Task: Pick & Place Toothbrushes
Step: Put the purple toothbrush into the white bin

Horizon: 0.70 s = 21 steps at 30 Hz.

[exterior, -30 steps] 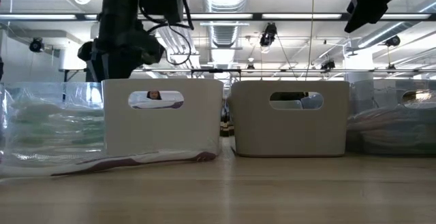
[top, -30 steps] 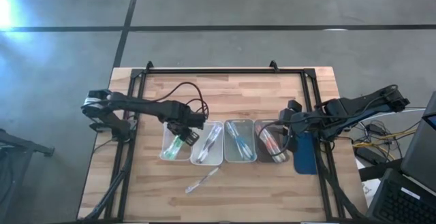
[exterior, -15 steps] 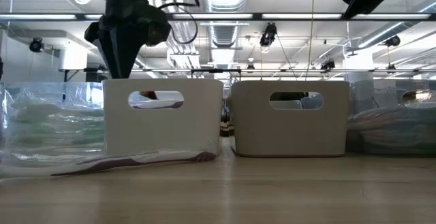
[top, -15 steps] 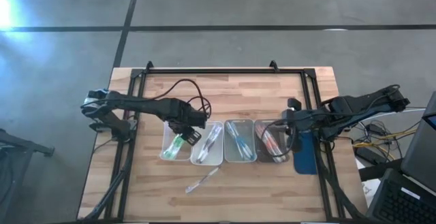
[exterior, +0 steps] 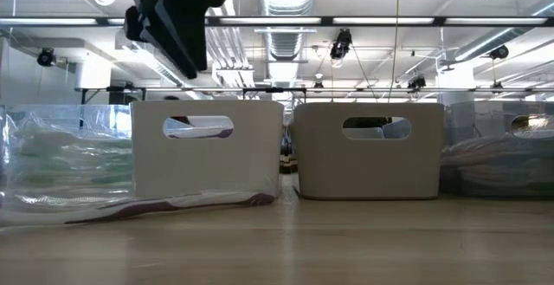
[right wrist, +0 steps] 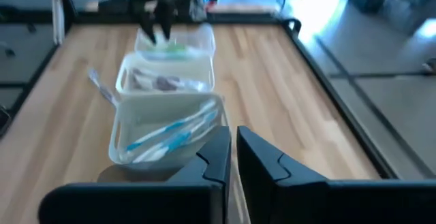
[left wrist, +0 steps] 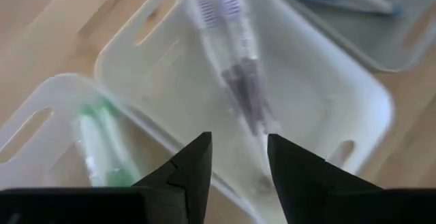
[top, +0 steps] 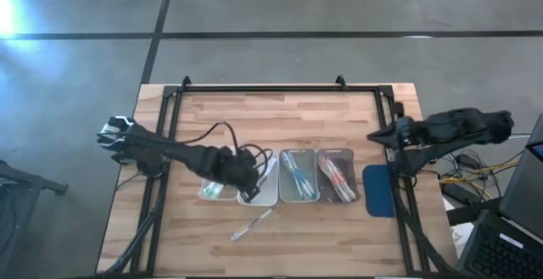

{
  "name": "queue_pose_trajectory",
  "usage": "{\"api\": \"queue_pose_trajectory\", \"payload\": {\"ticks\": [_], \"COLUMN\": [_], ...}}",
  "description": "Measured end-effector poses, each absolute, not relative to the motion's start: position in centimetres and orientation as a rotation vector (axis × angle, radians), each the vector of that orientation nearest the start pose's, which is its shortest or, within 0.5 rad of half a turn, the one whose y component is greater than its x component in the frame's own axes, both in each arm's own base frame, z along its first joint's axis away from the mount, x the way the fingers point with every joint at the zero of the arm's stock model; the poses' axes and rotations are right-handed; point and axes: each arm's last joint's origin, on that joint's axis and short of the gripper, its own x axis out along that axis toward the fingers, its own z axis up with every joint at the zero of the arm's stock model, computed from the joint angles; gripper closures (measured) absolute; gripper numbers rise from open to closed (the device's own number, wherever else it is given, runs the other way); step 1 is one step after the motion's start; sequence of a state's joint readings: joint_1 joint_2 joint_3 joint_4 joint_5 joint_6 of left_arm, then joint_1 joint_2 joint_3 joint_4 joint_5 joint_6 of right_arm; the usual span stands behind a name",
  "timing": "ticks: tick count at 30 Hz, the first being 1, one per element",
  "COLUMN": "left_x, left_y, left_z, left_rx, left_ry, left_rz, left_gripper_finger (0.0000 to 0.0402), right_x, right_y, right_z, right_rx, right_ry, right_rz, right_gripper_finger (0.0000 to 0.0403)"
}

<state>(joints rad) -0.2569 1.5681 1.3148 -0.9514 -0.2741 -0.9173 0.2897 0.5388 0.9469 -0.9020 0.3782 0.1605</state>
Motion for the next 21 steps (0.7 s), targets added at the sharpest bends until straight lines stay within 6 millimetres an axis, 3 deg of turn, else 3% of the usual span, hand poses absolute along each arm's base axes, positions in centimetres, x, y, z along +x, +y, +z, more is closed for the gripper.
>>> {"api": "queue_pose_trajectory", "payload": {"ticks": [11,21], "left_x": [29.1,27.8], "left_y": [-12.3,-16.5], "left_z": [28.0,27.5], "left_rx": [-0.416,-0.304], "left_ry": [0.861,0.745], "left_rz": [0.465,0.342], "left_gripper_finger": [0.0254,0.0254], "right_x": [2.3,-0.4], "right_y": [-0.4,-1.2], "right_z": [35.0,34.9], "right_rx": [0.007,0.049], "right_ry": [0.252,0.143], "right_rz": [-0.102,-0.095], "right_gripper_finger": [0.0394,0.0394]}}
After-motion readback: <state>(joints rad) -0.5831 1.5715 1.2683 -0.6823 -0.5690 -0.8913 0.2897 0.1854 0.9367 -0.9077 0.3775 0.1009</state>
